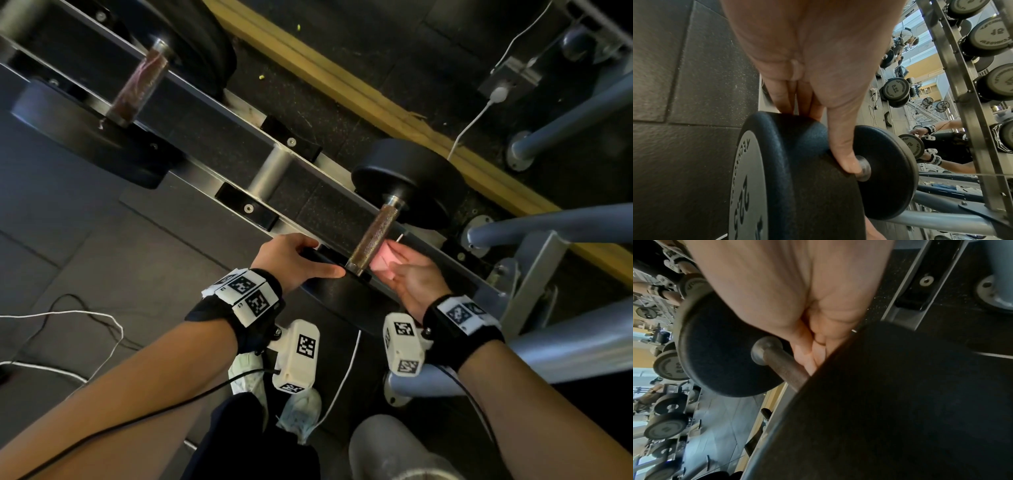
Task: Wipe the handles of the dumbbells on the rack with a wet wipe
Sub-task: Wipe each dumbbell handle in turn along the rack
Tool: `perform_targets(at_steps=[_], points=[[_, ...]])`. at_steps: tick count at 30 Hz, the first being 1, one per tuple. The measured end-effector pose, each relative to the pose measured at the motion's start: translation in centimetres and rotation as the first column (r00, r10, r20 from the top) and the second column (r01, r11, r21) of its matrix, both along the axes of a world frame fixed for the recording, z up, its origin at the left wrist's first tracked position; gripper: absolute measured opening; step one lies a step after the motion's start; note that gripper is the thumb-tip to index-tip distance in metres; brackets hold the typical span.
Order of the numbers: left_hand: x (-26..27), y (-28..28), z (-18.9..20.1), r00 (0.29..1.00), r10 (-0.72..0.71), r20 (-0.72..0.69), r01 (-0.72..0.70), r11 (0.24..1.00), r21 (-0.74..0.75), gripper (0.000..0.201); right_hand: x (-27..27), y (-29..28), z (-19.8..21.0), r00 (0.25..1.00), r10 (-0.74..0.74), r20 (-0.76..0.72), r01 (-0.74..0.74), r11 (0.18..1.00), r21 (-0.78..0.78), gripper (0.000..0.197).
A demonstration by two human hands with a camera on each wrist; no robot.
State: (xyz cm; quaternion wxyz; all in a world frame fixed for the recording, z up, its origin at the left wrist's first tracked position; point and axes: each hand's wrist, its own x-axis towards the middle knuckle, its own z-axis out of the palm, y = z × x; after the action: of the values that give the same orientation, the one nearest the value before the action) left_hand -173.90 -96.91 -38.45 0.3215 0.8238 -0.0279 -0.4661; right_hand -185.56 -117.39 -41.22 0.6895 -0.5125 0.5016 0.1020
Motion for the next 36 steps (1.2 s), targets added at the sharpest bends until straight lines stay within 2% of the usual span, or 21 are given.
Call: perform_targets(at_steps=[5,7,11,16,21,25,29,33,36], points=[[0.1,0.0,0.0,1.000,-0.012,0.004,0.012,1.000,0.002,0.072,0.3,-0.3,0.3,0.997,0.072,-0.024,-0.072,0.997,-0.009,0.034],[0.0,0.0,0.0,1.000,-0.010,0.009,0.010,1.000,0.002,0.072,1.9,0.3,0.0,0.996,0.065,-0.056,-0.062,0.997,0.050,0.027],[0.0,0.0,0.0,1.000,-0.011,0.001,0.011,1.000,0.000,0.072,3.2,0.5,0.6,0.990,0.073,-0.123,-0.056,0.989,0.134,0.030],[0.1,-0.1,0.2,1.000,-0.021,0.010,0.021,1.000,-0.015,0.068,1.2,-0.4,1.2,0.972,0.150,-0.179,-0.140,0.988,0.064,0.039],[0.1,0.0,0.0,1.000,-0.007,0.027,0.007,1.000,-0.007,0.070,1.5,-0.4,0.6,0.976,0.150,-0.155,-0.141,0.988,0.070,0.041],[0.0,0.0,0.0,0.999,-0.024,0.032,0.024,1.000,0.004,0.071,2.7,1.1,0.5,0.952,0.282,-0.117,-0.280,0.959,0.035,0.032],[0.2,0.0,0.0,0.999,-0.036,0.033,0.036,0.999,0.003,0.070,1.4,0.1,1.6,0.962,0.212,-0.172,-0.202,0.977,0.074,0.042],[0.0,0.1,-0.3,0.999,-0.011,0.033,0.011,1.000,0.005,0.068,-0.1,-1.3,3.1,0.981,0.179,-0.077,-0.161,0.968,0.190,0.043],[-0.3,0.1,-0.2,1.000,0.011,0.020,-0.011,1.000,0.002,0.068,0.7,-2.4,5.0,0.966,0.252,0.053,-0.258,0.953,0.157,0.039]])
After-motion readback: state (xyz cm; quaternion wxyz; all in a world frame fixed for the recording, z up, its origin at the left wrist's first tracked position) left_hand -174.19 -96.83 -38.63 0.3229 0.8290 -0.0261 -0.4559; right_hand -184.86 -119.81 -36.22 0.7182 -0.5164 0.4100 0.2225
